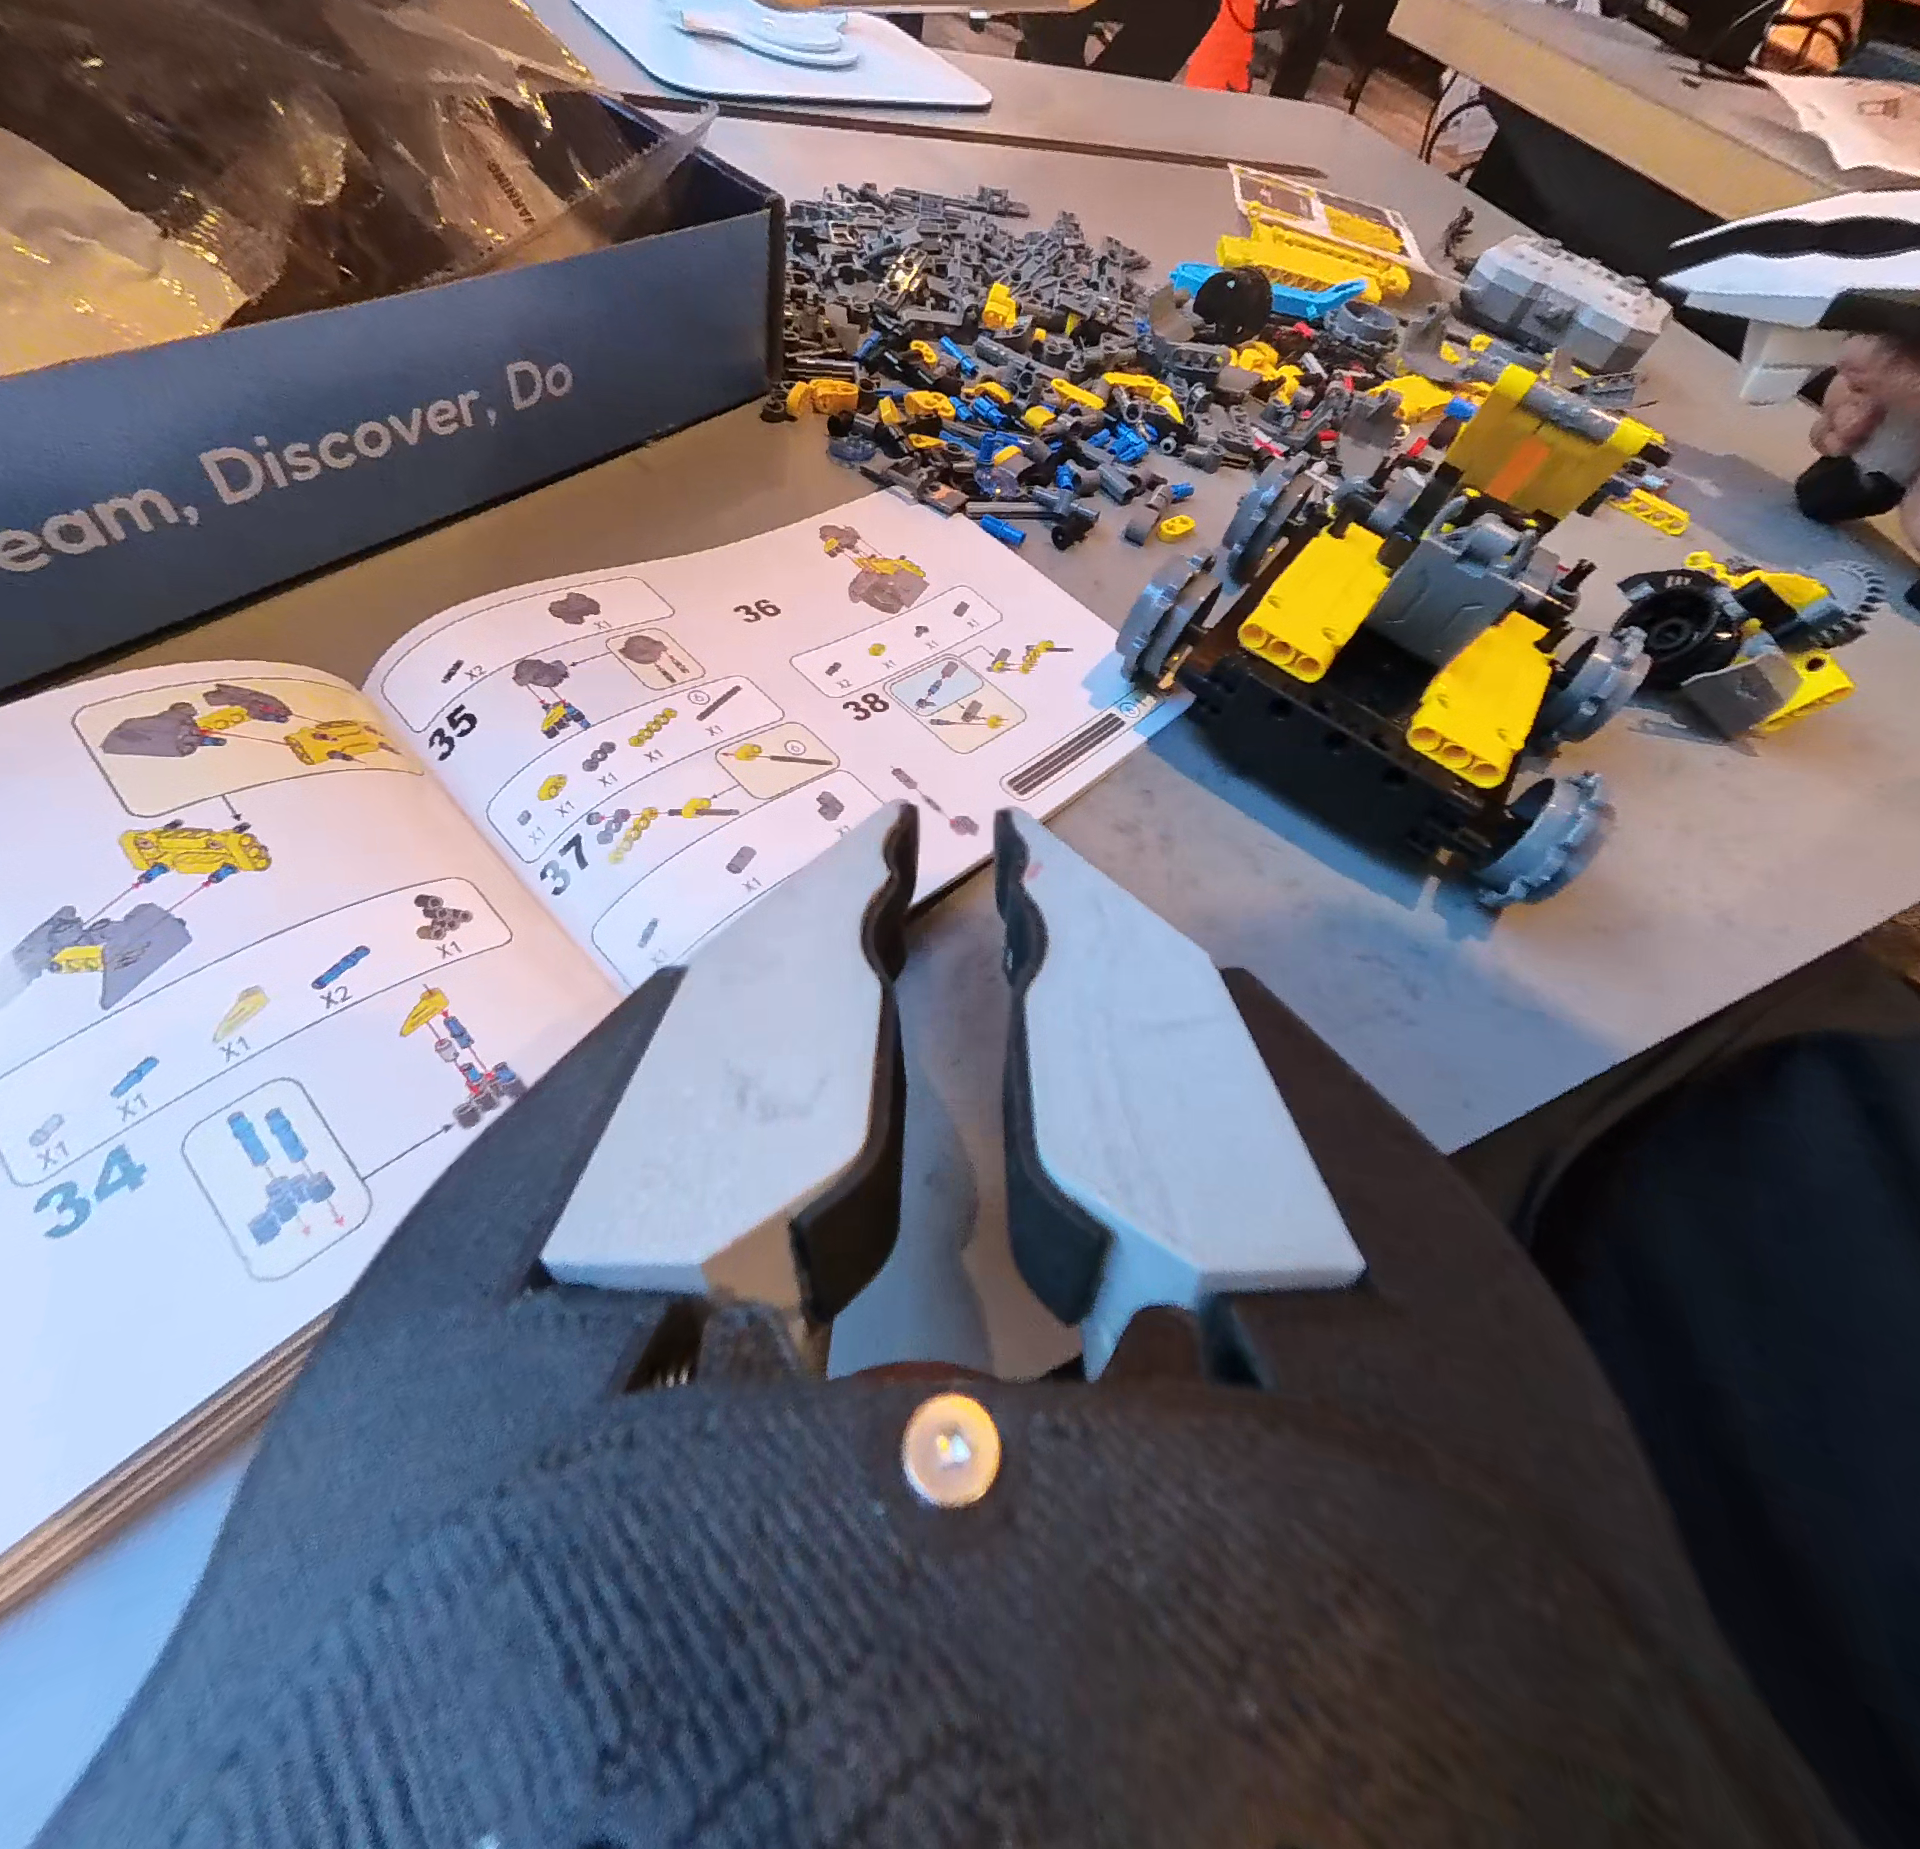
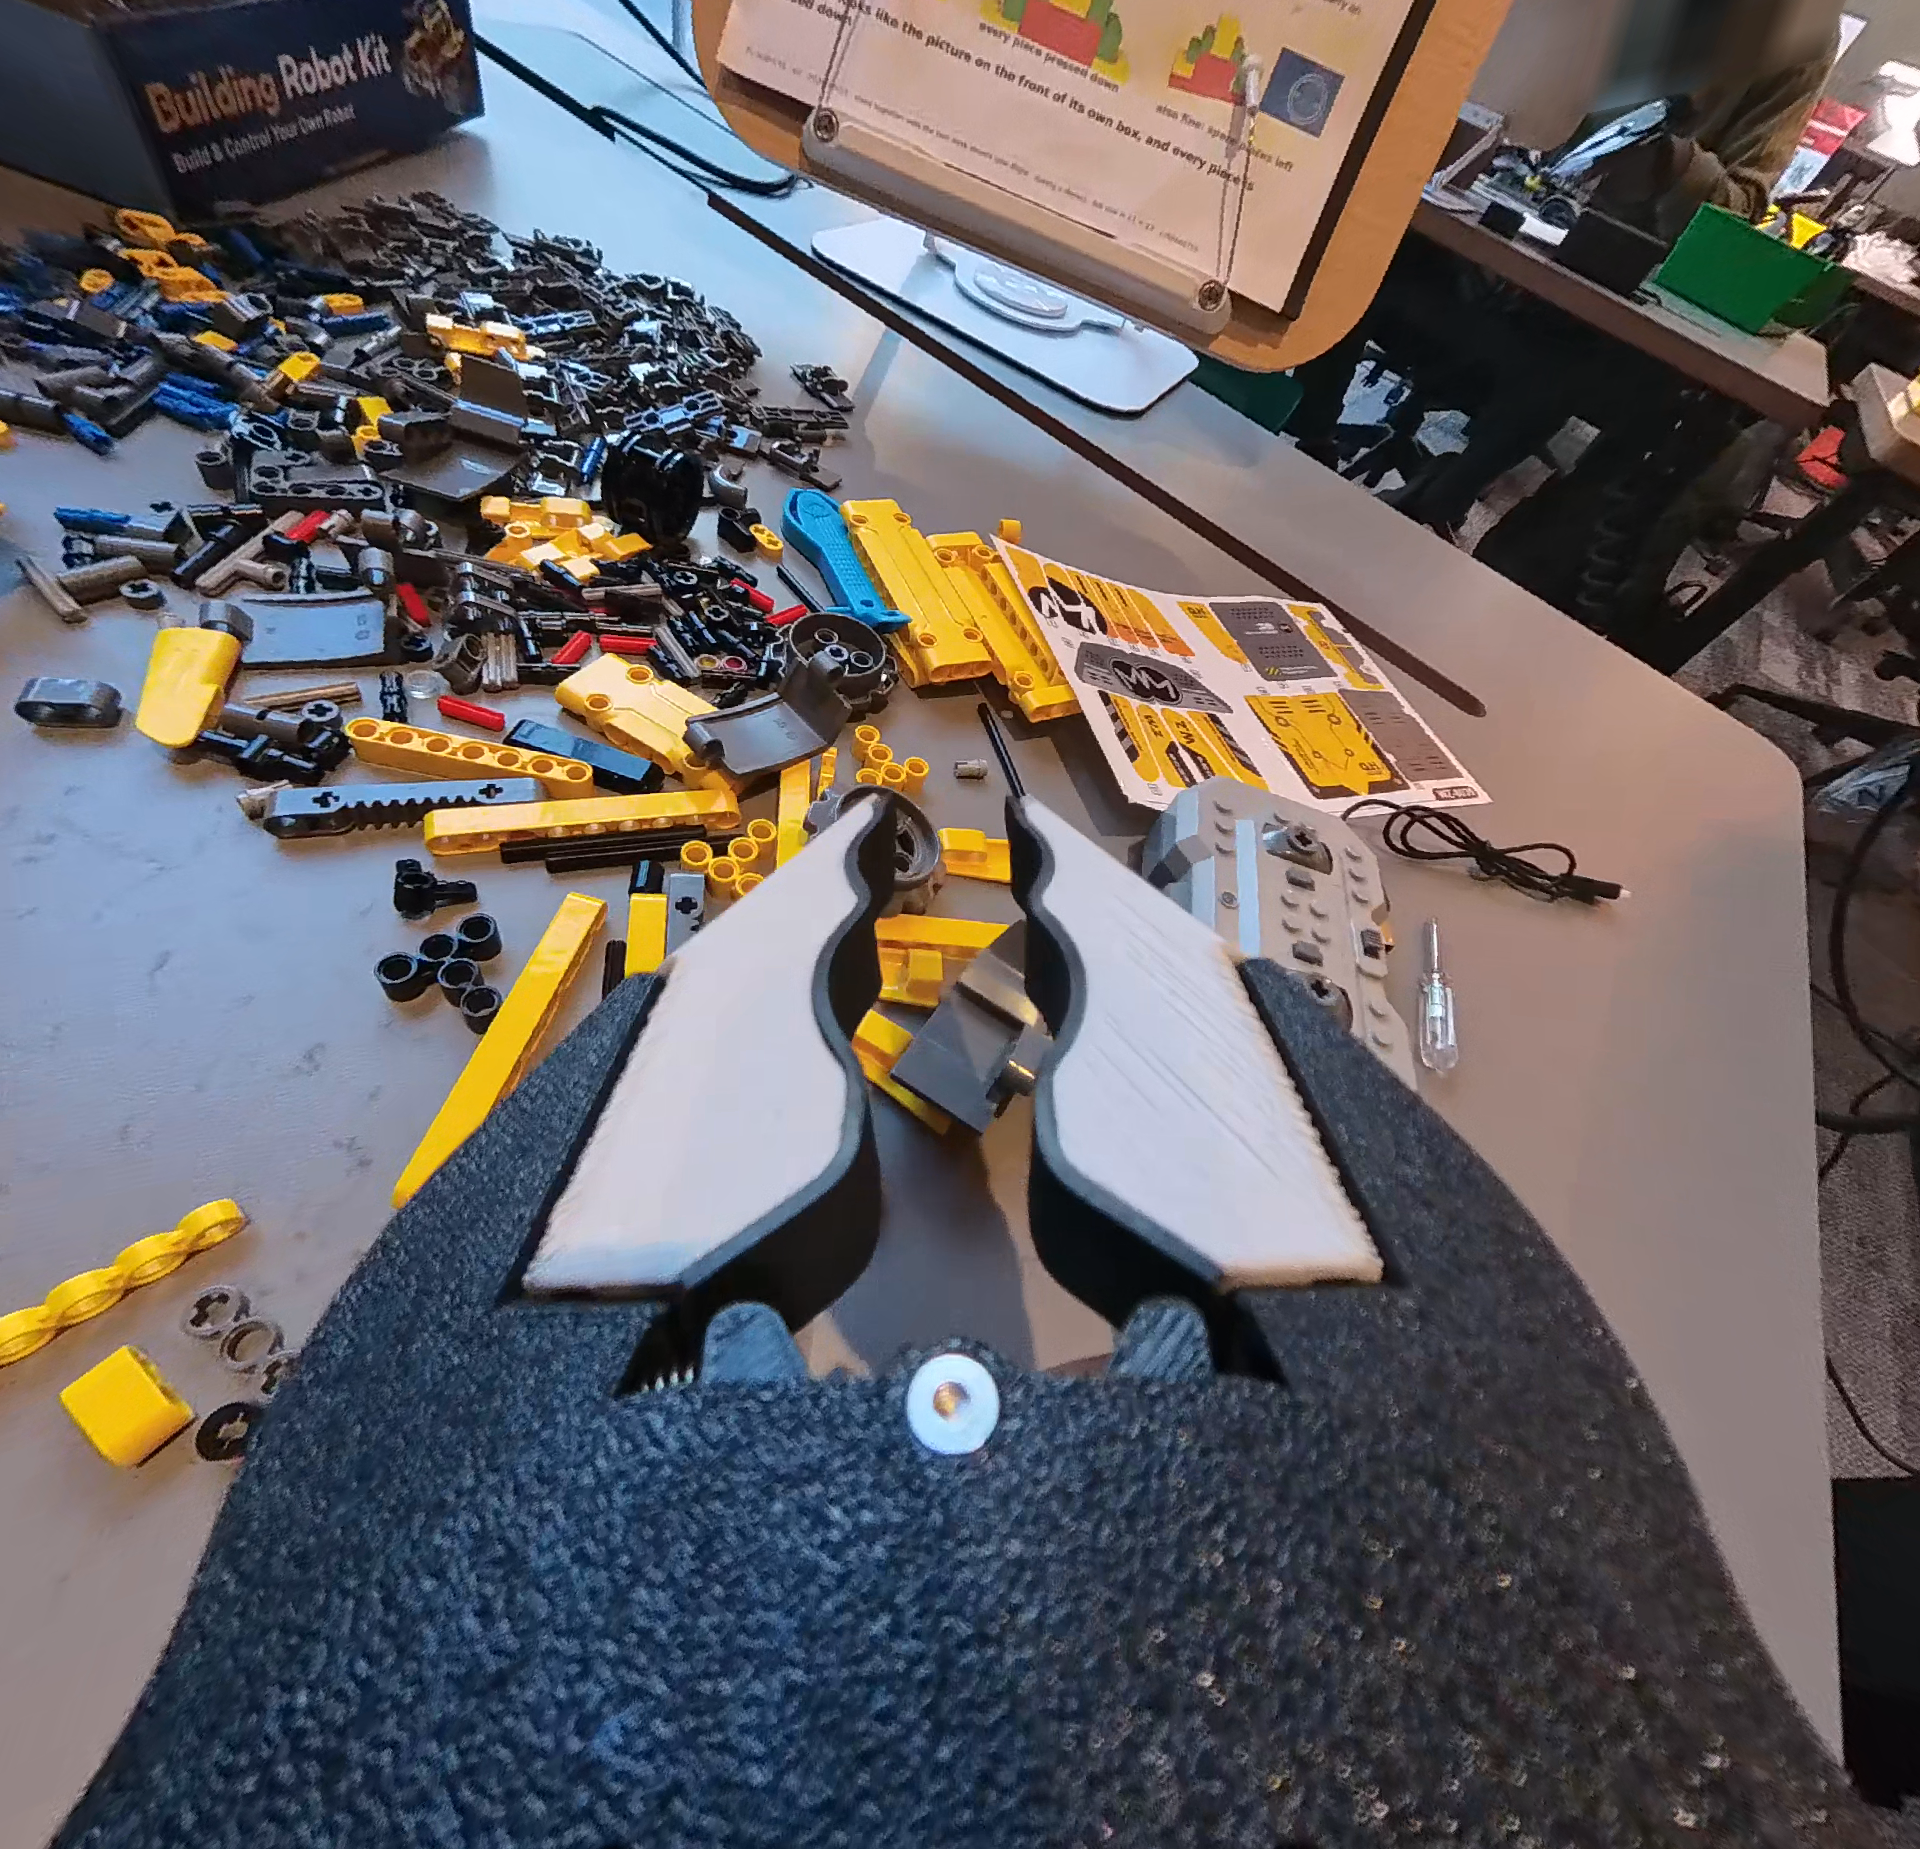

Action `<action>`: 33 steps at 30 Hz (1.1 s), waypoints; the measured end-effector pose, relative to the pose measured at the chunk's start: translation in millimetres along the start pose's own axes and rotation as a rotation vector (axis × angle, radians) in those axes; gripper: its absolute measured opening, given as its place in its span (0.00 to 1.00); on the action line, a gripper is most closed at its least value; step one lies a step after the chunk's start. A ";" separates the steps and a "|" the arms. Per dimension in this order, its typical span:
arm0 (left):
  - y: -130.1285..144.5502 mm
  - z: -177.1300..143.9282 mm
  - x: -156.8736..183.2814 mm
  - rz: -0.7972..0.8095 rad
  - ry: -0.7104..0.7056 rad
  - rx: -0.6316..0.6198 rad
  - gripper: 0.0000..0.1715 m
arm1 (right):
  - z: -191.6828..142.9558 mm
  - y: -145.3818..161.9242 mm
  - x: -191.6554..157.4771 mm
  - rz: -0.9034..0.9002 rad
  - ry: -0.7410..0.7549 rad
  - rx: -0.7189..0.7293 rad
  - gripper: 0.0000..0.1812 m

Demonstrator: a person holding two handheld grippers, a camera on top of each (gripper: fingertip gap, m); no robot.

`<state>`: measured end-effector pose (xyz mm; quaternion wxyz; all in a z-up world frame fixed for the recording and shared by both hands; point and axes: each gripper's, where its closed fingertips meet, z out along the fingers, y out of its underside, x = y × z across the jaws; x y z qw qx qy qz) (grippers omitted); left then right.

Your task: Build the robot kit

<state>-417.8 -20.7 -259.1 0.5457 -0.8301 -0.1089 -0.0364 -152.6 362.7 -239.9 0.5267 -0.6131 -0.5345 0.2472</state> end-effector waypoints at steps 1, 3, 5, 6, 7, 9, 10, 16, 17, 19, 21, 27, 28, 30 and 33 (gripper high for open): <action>0.2 0.9 0.8 0.002 -0.001 0.000 0.06 | 0.1 0.2 -0.5 -0.002 -0.002 -0.001 0.12; 0.8 2.5 3.4 0.003 0.001 -0.005 0.07 | -0.4 -0.5 -1.1 -0.004 -0.005 0.004 0.12; 0.8 3.3 5.9 0.006 0.000 -0.009 0.07 | -1.3 -1.5 -1.2 -0.003 -0.006 0.013 0.12; 0.6 3.4 7.1 0.008 -0.002 -0.013 0.07 | -1.8 -2.0 -1.6 -0.004 -0.008 0.016 0.12; 0.3 3.4 8.4 0.011 -0.004 -0.019 0.07 | -2.2 -2.5 -2.0 -0.006 -0.009 0.020 0.12; -1.2 3.7 11.3 0.017 -0.003 -0.037 0.09 | -2.9 -3.1 -2.9 -0.012 -0.010 0.025 0.11; -3.8 4.3 13.7 0.027 0.005 -0.044 0.09 | -3.0 -3.2 -3.5 -0.016 -0.011 0.026 0.11; -40.2 39.8 28.6 0.331 0.134 -0.201 0.11 | -4.9 -6.6 -4.9 0.009 -0.026 0.046 0.11; -45.2 51.7 29.0 0.422 0.154 -0.247 0.13 | -5.5 -7.9 -6.3 0.018 -0.035 0.052 0.11; -58.8 79.8 25.1 0.587 0.149 -0.311 0.13 | -6.7 -9.6 -8.7 0.023 -0.045 0.062 0.11; -61.9 105.7 33.8 0.676 0.234 -0.397 0.12 | -7.5 -10.4 -12.2 0.014 -0.053 0.065 0.11; -53.0 155.2 32.9 0.855 0.308 -0.611 0.07 | -8.3 -12.7 -22.7 -0.008 -0.081 0.066 0.11; -50.8 157.8 32.8 0.854 0.323 -0.635 0.06 | -8.7 -13.7 -23.8 -0.006 -0.087 0.069 0.11; -45.6 159.5 32.3 0.861 0.351 -0.682 0.04 | -9.5 -15.8 -25.5 0.002 -0.097 0.076 0.10; -39.5 160.6 27.9 0.891 0.355 -0.734 0.03 | -10.7 -18.7 -27.1 0.009 -0.108 0.087 0.10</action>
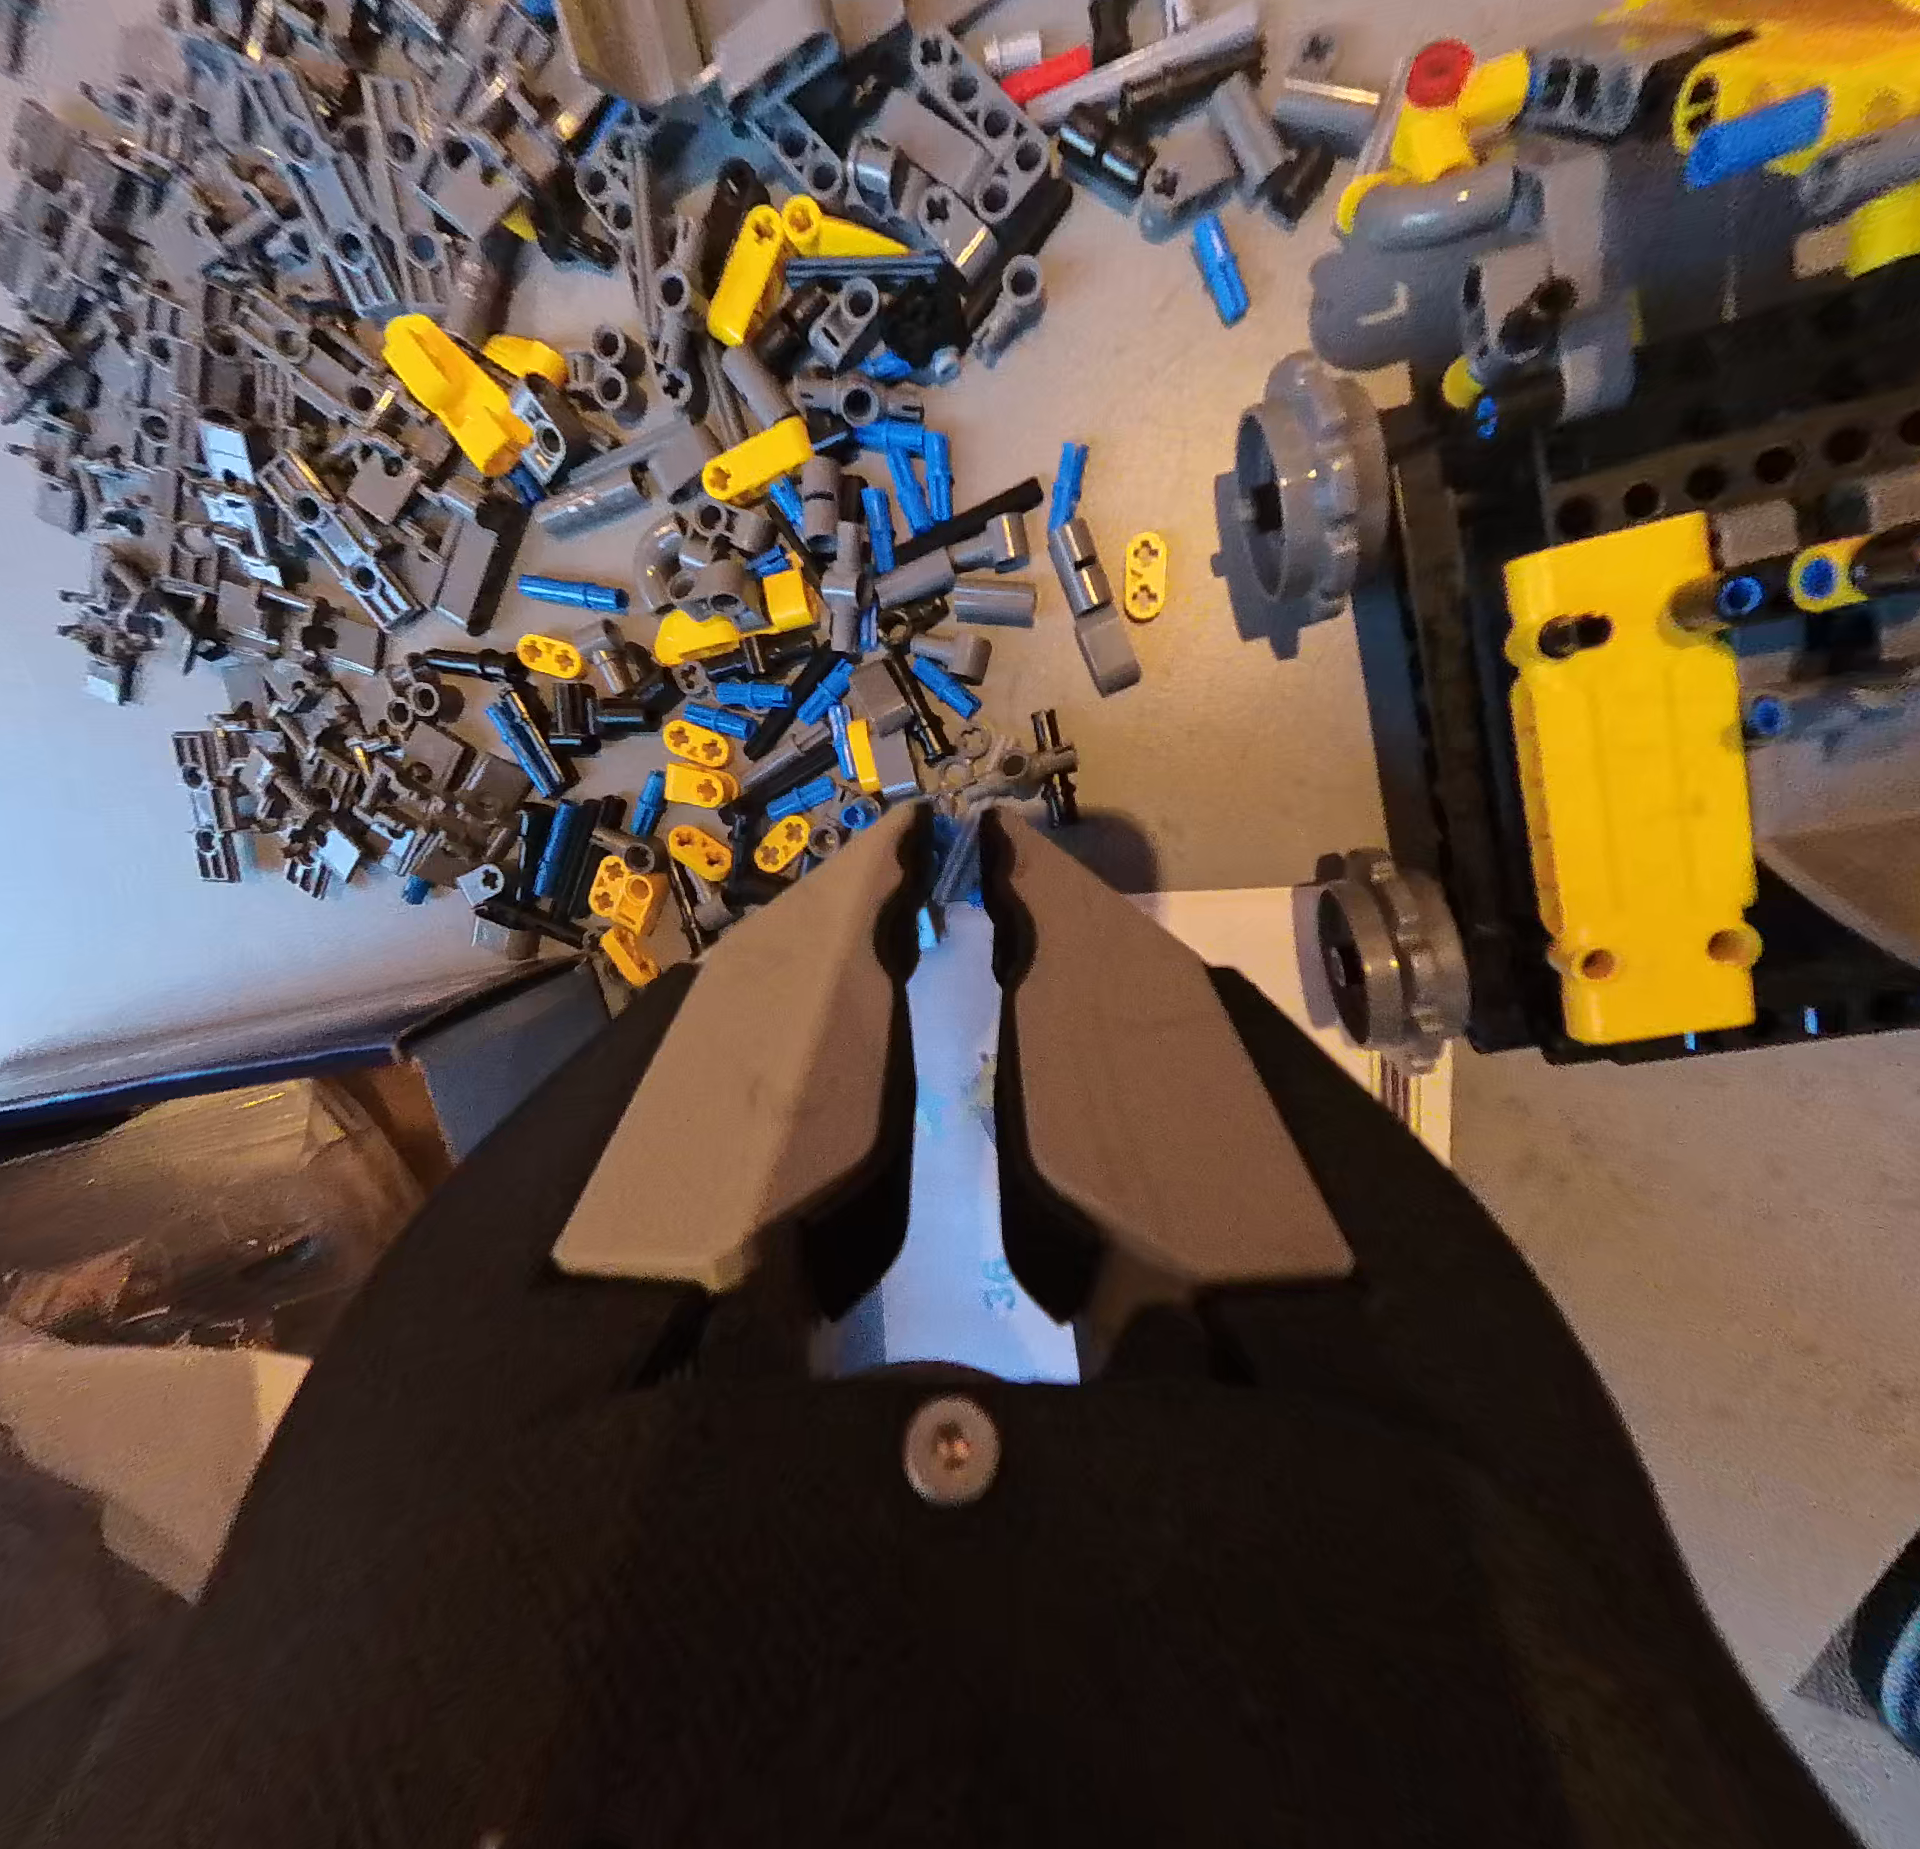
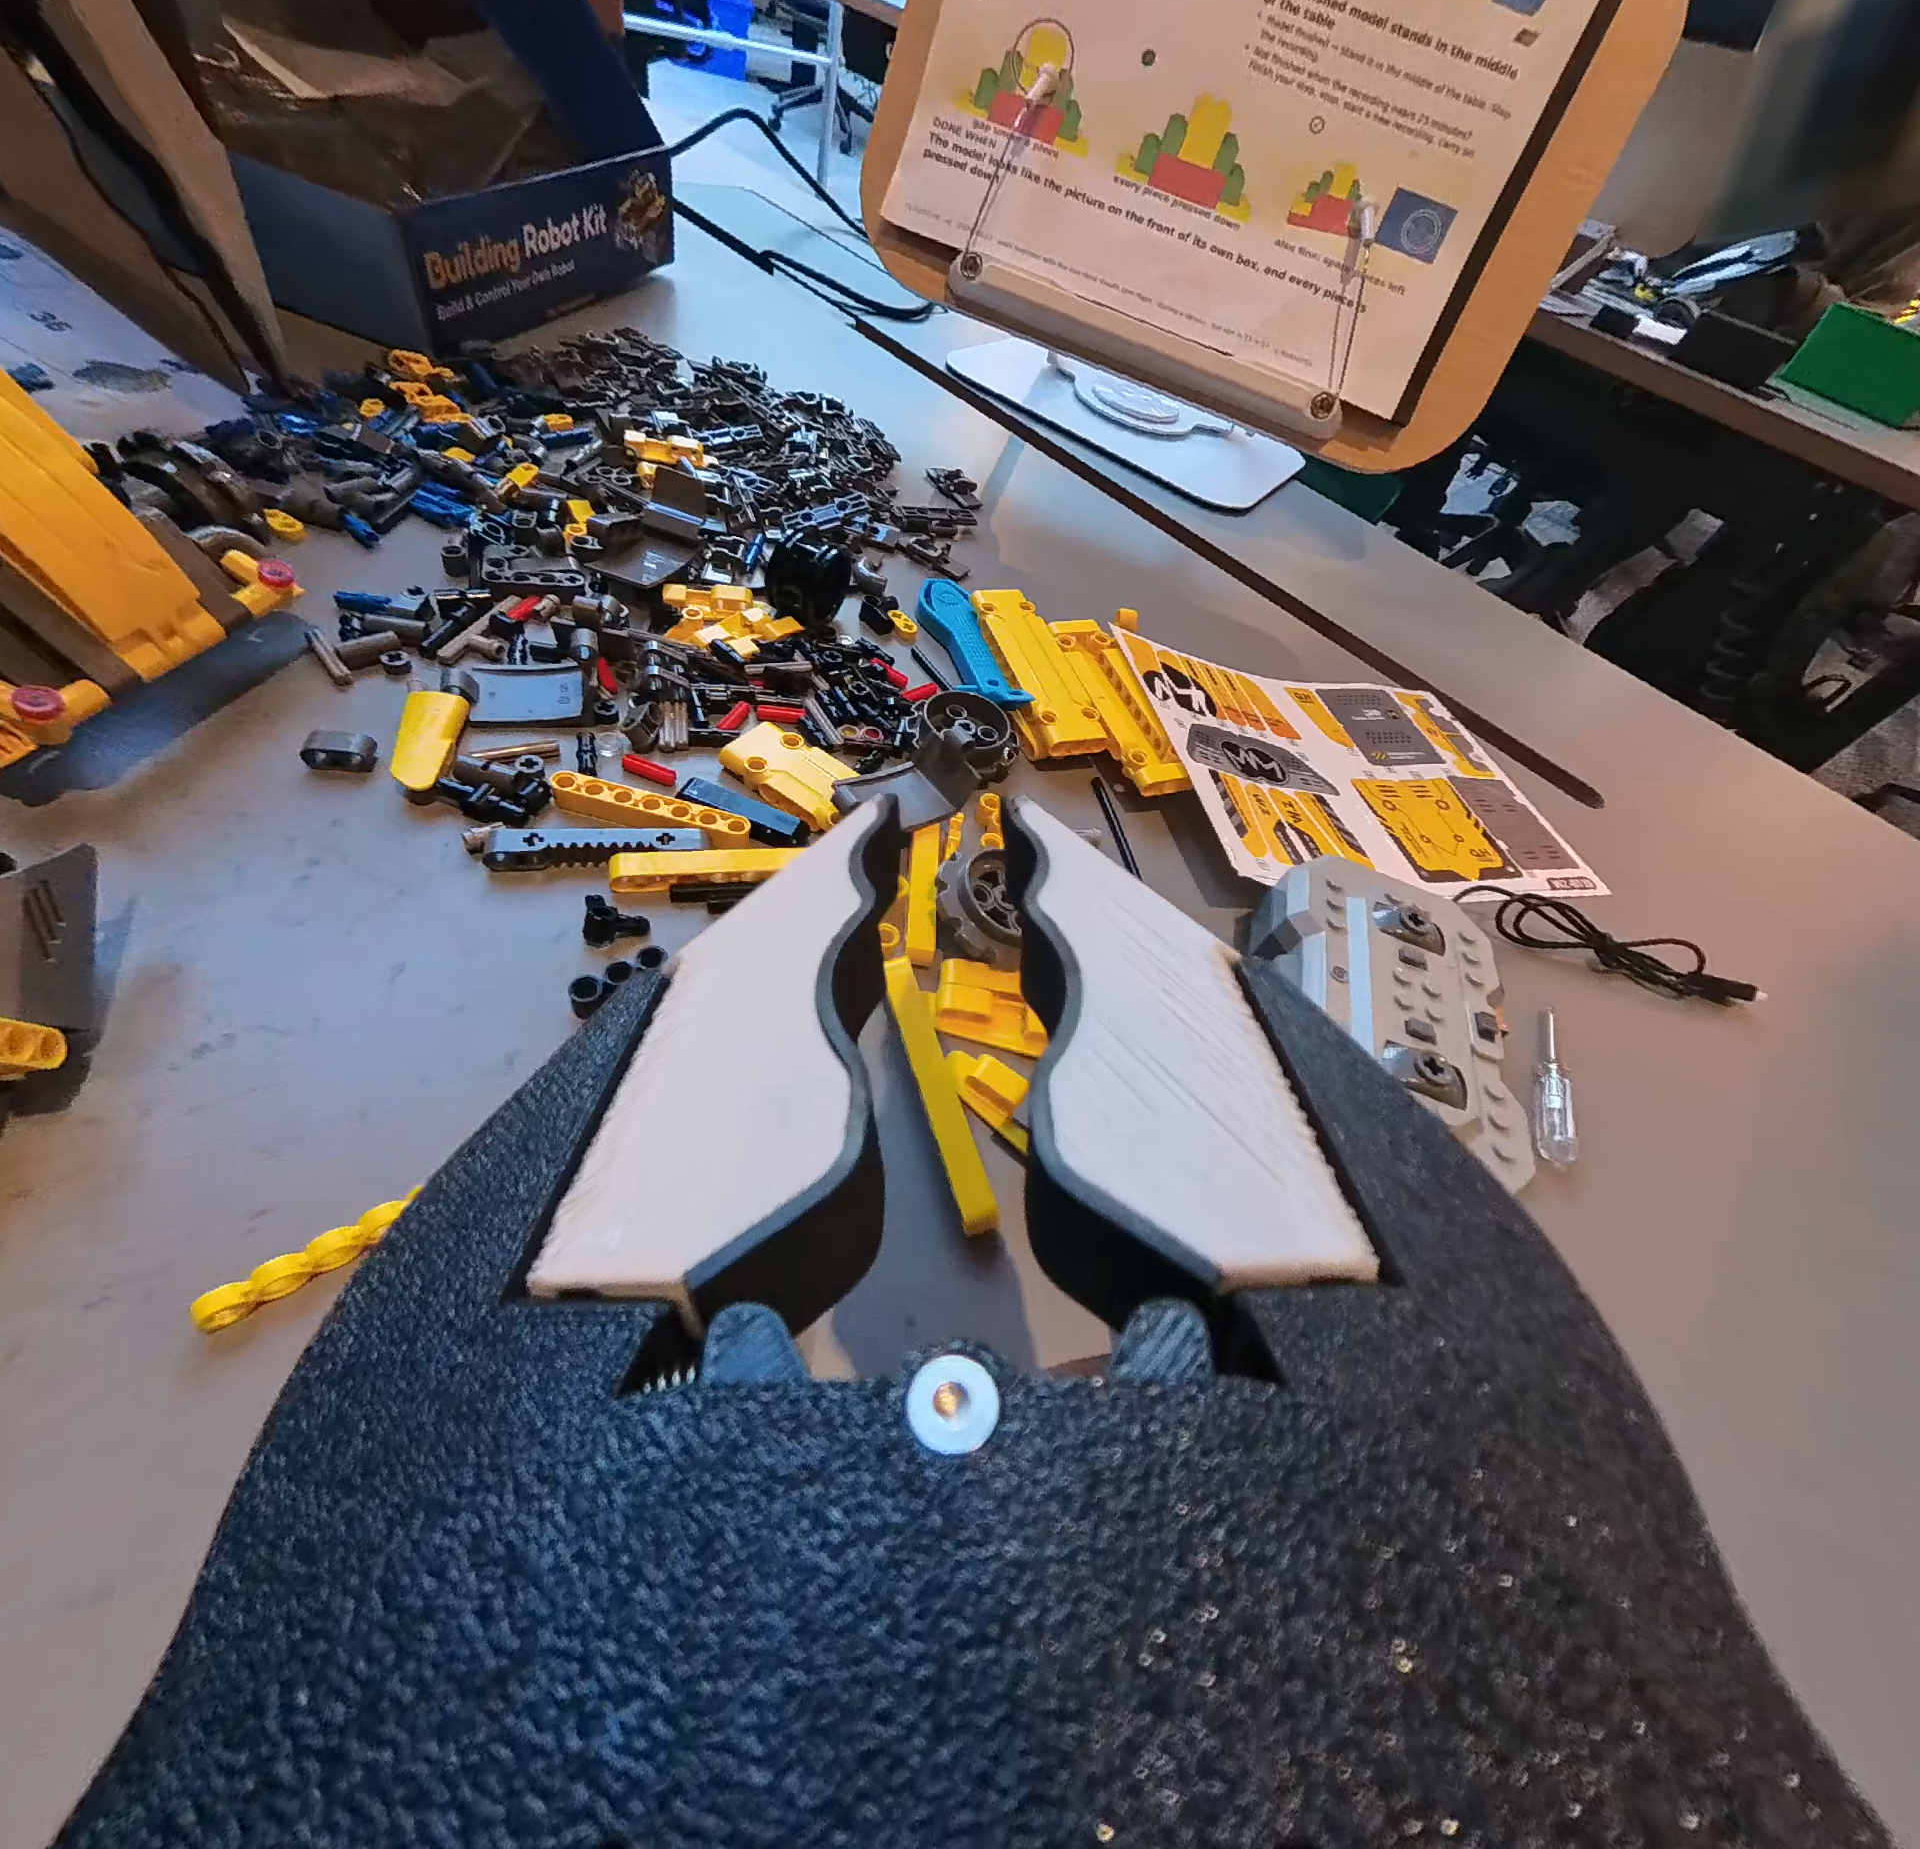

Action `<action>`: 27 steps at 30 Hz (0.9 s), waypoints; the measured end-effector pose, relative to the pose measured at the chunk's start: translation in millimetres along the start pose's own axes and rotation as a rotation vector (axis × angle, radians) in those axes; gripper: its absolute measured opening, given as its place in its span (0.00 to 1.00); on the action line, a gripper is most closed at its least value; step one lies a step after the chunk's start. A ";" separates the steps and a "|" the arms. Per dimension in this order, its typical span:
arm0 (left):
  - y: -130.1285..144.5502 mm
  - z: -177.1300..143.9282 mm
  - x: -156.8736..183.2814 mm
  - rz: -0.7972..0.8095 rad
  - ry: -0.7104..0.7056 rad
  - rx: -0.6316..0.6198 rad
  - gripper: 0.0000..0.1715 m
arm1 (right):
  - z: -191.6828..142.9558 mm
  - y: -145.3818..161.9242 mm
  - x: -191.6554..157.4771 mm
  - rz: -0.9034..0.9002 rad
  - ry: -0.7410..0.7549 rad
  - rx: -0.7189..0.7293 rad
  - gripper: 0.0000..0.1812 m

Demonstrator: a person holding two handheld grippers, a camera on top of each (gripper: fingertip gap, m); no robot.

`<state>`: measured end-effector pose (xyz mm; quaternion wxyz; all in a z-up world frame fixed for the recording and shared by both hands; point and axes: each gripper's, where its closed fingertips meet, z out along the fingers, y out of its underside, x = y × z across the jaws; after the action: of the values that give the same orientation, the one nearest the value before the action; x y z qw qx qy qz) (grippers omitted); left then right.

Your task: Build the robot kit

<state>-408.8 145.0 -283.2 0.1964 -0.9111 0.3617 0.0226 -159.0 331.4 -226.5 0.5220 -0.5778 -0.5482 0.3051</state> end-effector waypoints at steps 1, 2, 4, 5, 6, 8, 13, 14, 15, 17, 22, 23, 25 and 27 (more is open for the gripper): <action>2.5 2.0 1.0 0.005 0.010 -0.017 0.03 | -0.1 -1.0 -0.5 0.001 -0.003 0.003 0.10; 5.4 4.0 1.7 0.011 0.016 -0.036 0.03 | -0.2 -1.8 -0.8 0.000 -0.004 0.006 0.10; 10.8 7.9 1.8 0.026 0.015 -0.071 0.04 | -0.1 -2.2 -1.3 0.002 -0.007 0.008 0.11; 11.3 8.7 1.1 0.034 0.009 -0.075 0.03 | -0.1 -2.2 -1.2 0.003 -0.007 0.007 0.11; 11.3 8.8 0.2 0.039 0.006 -0.079 0.04 | -0.2 -2.1 -1.0 0.005 -0.007 0.007 0.11; 11.2 9.1 -1.0 0.040 0.006 -0.087 0.04 | -0.5 -2.5 -0.5 0.008 -0.006 0.010 0.11; 12.5 6.4 -4.9 0.073 -0.017 -0.114 0.06 | -0.8 -2.2 0.6 0.012 -0.002 0.010 0.11; 10.8 4.4 -3.5 0.071 -0.007 -0.103 0.06 | -0.8 -2.0 0.7 0.013 -0.001 0.010 0.11; 9.6 2.6 -3.1 0.066 -0.002 -0.097 0.06 | -0.7 -2.0 0.8 0.013 -0.001 0.010 0.11; 9.4 0.9 -2.9 0.072 0.000 -0.097 0.05 | -0.6 -2.3 0.6 0.014 -0.002 0.011 0.10; 11.7 9.3 2.5 0.104 0.028 -0.140 0.04 | -0.5 -1.9 0.3 0.013 -0.003 0.009 0.10; 10.9 11.1 2.7 0.112 0.029 -0.145 0.04 | -0.7 -2.0 0.4 0.013 -0.002 0.010 0.10; 11.8 14.8 2.0 0.119 0.026 -0.169 0.06 | -1.3 -2.5 1.0 0.015 -0.001 0.013 0.10; 11.0 15.9 2.7 0.130 0.033 -0.176 0.04 | -1.8 -3.0 1.3 0.018 -0.001 0.016 0.10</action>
<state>-412.5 141.9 -302.1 0.1076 -0.8996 0.4200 0.0522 -158.1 331.7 -222.9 0.5235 -0.5784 -0.5408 0.3146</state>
